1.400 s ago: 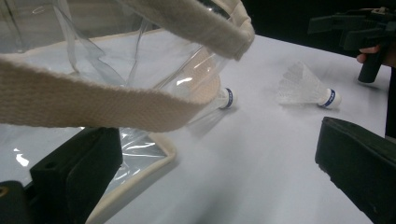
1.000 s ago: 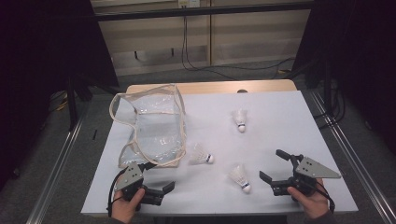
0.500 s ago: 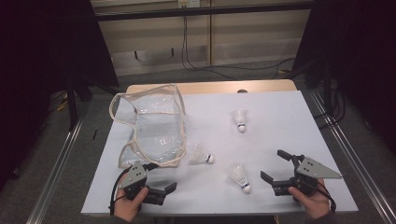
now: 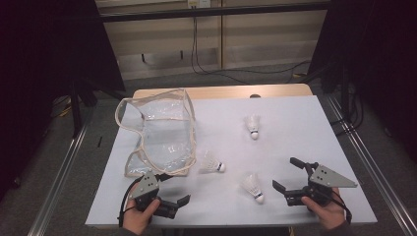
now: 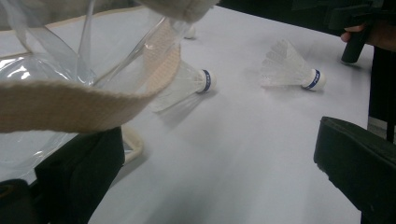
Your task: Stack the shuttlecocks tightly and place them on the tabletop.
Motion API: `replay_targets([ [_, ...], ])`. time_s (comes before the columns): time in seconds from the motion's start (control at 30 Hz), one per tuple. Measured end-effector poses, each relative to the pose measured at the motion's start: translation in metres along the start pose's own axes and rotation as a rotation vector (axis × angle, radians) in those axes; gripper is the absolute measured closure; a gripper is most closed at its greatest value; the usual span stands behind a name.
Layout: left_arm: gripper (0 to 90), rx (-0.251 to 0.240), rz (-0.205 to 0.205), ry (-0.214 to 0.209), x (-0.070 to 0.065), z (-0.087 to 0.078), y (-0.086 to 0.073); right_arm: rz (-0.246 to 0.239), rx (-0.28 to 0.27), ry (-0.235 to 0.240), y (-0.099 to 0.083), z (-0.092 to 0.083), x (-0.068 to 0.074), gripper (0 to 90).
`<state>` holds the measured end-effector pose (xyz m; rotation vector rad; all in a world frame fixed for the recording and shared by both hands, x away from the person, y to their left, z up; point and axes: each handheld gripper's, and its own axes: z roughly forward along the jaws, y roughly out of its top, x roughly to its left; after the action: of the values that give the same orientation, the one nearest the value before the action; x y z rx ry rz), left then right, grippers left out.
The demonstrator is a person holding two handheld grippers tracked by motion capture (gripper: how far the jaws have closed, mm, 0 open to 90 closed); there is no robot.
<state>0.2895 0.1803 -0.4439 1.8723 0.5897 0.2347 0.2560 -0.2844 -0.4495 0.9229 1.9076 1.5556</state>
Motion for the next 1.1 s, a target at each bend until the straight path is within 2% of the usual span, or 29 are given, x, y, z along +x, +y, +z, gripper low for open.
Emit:
replay_targets([
  [0.2, 1.8, 0.009, 0.005, -0.019, -0.002, 0.007, 0.002, 0.002, 0.002, -0.002, 0.000, -0.001, 0.000, 1.5],
  [0.33, 1.9, 0.012, 0.002, -0.016, -0.004, 0.011, 0.003, 0.001, -0.001, -0.004, 0.000, -0.002, 0.000, 1.5],
  [0.47, 1.9, 0.021, 0.010, -0.022, -0.007, 0.016, 0.005, 0.000, -0.001, -0.003, 0.000, -0.003, 0.000, 1.5],
  [0.53, 2.1, 0.032, 0.026, -0.022, -0.008, 0.018, 0.006, 0.001, 0.000, -0.002, 0.000, -0.001, 0.000, 1.5],
  [0.73, 2.0, 0.014, -0.006, -0.025, -0.011, 0.021, 0.007, 0.000, 0.004, 0.005, 0.000, 0.001, 0.001, 1.5],
  [0.87, 2.1, 0.029, 0.022, -0.013, -0.013, 0.023, 0.008, 0.001, 0.003, 0.008, 0.000, 0.003, 0.000, 1.5],
  [1.1, 2.1, 0.018, 0.002, -0.018, -0.018, 0.029, 0.011, -0.004, 0.002, 0.006, 0.000, 0.002, 0.001, 1.5],
])
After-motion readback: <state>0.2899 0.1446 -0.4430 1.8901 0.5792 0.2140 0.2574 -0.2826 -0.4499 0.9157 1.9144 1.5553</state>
